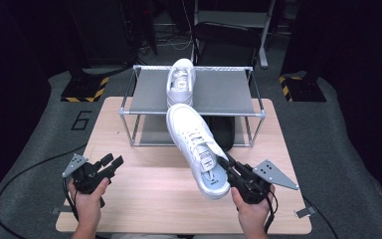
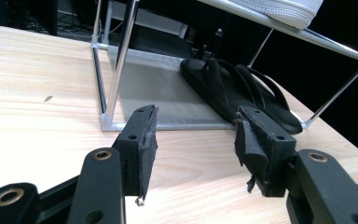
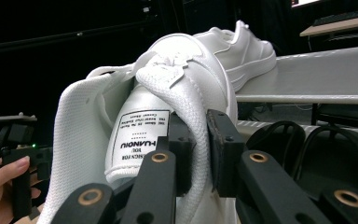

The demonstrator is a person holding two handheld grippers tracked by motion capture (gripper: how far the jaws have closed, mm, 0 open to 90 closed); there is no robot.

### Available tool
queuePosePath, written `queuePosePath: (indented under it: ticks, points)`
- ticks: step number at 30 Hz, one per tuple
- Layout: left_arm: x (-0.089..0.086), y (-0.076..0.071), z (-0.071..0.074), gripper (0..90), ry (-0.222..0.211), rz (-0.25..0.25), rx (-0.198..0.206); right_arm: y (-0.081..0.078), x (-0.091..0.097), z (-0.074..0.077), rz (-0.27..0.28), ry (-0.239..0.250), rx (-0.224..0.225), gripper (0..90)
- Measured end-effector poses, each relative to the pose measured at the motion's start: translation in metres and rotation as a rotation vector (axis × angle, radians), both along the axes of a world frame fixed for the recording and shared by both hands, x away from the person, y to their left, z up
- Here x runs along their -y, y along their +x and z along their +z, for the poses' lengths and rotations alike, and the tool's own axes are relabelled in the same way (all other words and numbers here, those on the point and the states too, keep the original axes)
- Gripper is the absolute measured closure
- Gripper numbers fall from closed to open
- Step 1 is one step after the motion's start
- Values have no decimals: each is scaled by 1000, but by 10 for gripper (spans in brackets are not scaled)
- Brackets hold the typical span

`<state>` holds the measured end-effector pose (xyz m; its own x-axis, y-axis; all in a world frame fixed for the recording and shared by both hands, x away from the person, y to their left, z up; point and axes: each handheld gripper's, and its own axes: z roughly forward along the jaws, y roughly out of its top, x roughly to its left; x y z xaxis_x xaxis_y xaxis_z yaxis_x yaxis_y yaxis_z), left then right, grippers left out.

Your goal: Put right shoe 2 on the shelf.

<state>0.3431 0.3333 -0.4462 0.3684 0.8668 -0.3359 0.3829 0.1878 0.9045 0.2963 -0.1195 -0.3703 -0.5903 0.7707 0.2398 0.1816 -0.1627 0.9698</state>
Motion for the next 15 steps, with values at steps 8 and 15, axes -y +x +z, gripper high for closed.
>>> queuePosePath:
  ticks: [8, 15]
  points:
    - [-2, -1, 0, 481, -2, 1, 1, 1, 20, 10, -49, -3, 10, 807]
    - [-2, -2, 1, 481, -3, 4, 1, 8, 36, 15, -100, 11, 10, 807]
